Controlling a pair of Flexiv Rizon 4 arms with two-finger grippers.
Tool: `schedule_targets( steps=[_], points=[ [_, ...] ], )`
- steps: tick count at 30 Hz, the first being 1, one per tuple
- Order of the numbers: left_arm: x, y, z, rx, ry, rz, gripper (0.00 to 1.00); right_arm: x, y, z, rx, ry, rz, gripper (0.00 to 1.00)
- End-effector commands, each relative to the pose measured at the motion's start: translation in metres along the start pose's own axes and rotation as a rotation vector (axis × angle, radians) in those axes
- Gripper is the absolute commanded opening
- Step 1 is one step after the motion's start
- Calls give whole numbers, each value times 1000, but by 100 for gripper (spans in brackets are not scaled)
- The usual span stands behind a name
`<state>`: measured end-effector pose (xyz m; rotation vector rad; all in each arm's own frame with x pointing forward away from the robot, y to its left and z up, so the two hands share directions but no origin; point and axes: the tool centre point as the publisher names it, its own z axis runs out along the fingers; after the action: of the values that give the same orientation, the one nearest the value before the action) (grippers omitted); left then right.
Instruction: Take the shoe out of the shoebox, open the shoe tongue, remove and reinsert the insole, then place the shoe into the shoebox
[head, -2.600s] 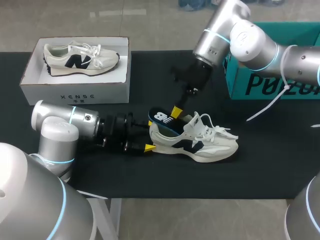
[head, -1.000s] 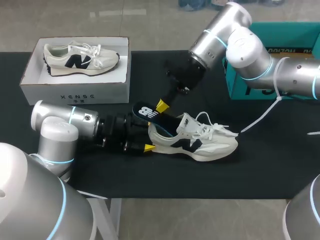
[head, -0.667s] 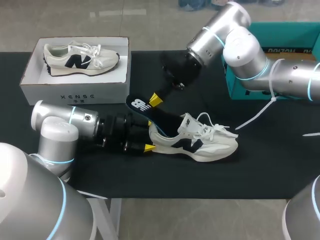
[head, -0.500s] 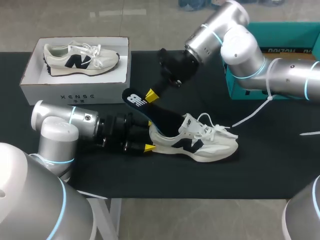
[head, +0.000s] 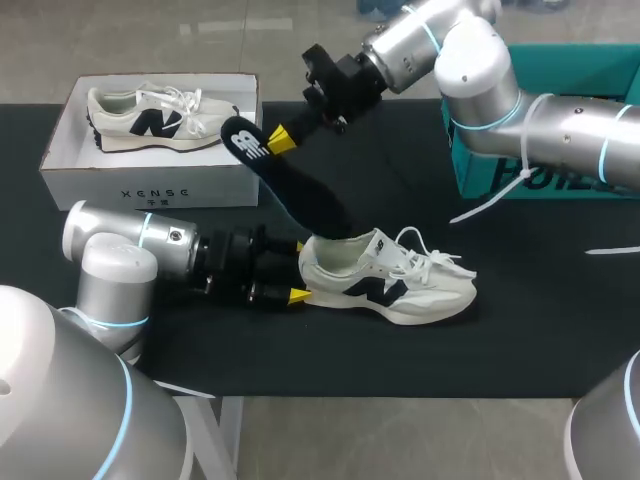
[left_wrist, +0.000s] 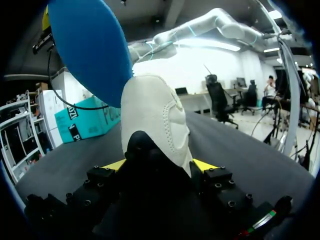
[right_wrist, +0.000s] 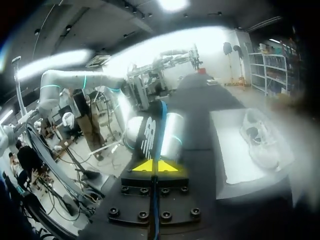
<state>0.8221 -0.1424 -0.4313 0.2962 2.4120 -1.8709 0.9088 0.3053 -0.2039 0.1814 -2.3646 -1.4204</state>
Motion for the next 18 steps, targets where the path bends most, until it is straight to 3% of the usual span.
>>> schedule_targets(
  steps=[1,5,18],
  points=[
    [1,2,1,-1,-1,1,0,18,29,-19,25,-59,-21,0],
    [1,2,1,-1,-1,1,0,27,50,-26,32,-81,-17,0],
    [1,2,1,-1,-1,1,0,27,50,-26,32,-81,-17,0]
  ],
)
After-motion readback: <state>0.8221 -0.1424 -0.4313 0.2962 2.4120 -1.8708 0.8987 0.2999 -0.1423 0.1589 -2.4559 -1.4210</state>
